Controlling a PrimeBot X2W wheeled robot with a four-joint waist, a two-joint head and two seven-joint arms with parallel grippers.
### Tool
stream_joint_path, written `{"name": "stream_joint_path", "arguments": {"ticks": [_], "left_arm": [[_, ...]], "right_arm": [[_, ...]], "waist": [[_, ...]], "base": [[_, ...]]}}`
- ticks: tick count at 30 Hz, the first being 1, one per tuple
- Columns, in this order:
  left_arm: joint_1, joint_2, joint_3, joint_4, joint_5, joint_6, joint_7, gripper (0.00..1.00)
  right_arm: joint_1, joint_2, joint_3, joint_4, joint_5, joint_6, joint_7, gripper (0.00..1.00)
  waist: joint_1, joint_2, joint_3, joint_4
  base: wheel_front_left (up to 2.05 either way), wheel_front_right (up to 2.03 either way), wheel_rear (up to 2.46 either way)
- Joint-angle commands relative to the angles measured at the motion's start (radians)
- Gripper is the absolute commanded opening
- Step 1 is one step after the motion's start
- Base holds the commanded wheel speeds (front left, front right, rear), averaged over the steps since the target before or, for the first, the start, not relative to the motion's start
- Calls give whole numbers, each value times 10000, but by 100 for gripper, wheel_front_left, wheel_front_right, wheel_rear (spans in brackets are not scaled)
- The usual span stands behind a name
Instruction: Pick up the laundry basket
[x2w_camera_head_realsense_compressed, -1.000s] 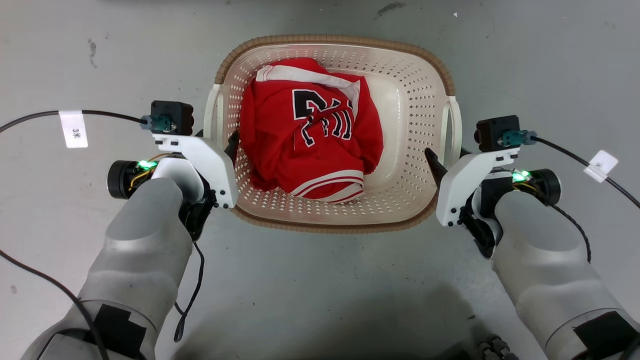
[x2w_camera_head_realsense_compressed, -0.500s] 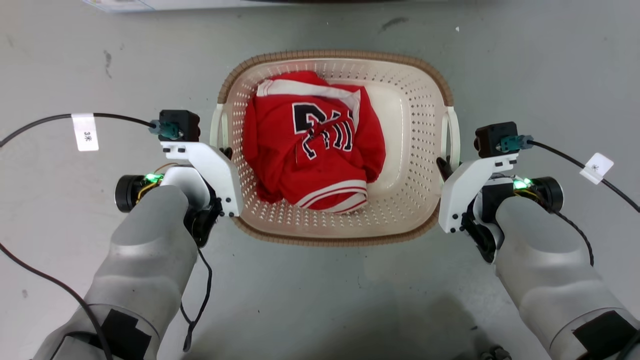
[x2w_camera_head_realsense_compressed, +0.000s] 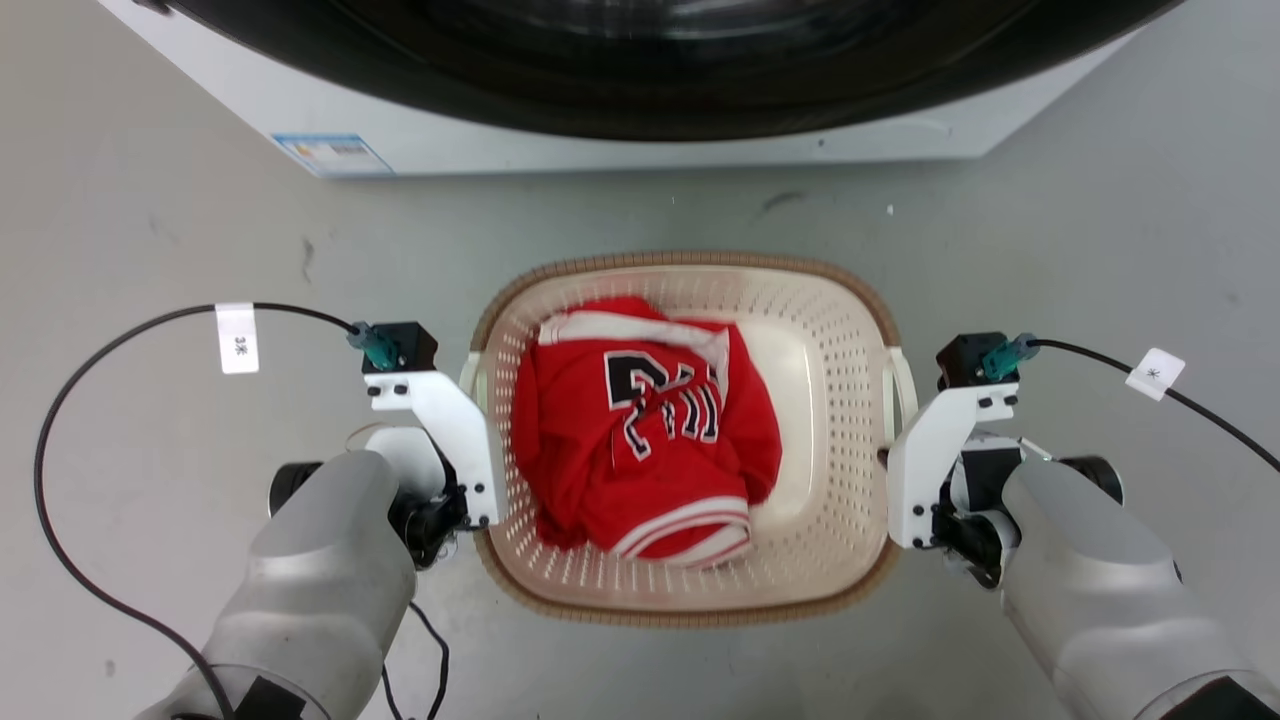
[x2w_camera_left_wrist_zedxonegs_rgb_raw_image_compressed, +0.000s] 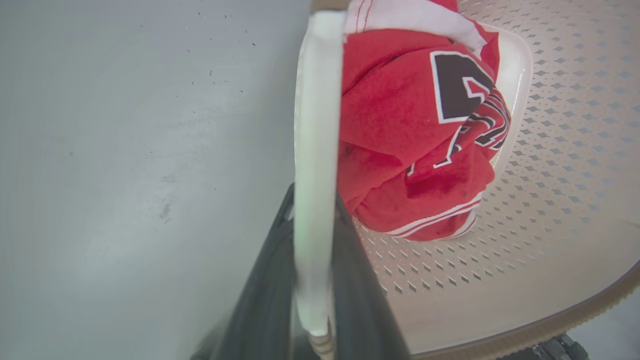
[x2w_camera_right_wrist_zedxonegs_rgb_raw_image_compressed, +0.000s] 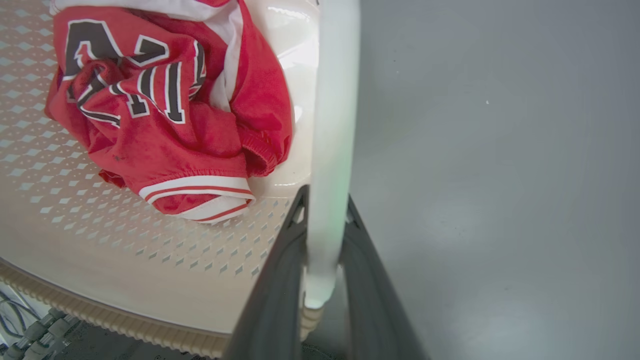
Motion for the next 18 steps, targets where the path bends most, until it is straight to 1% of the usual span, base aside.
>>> {"name": "stream_joint_path", "arguments": {"ticks": [1, 11, 12, 18], "left_arm": [[83, -441, -84, -166, -189, -149, 224, 0], [447, -347, -318, -8, -1019, -150, 1647, 0], [438, -327, -352, 53, -1115, -150, 1839, 0], [178, -410, -439, 346, -1301, -149, 2315, 0]], "right_arm": [[177, 328, 164, -246, 207, 135, 286, 0], [530, 86, 629, -510, 1495, 135, 2411, 0], [535, 67, 670, -448, 1689, 136, 2783, 0], [280, 72, 697, -71, 2180, 136, 3900, 0]], "waist": [[0, 0, -755, 111], [0, 0, -2477, 154], [0, 0, -2744, 159], [0, 0, -3432, 175]], "base": [[0, 0, 0], [0, 0, 0], [0, 0, 0], [0, 0, 0]]}}
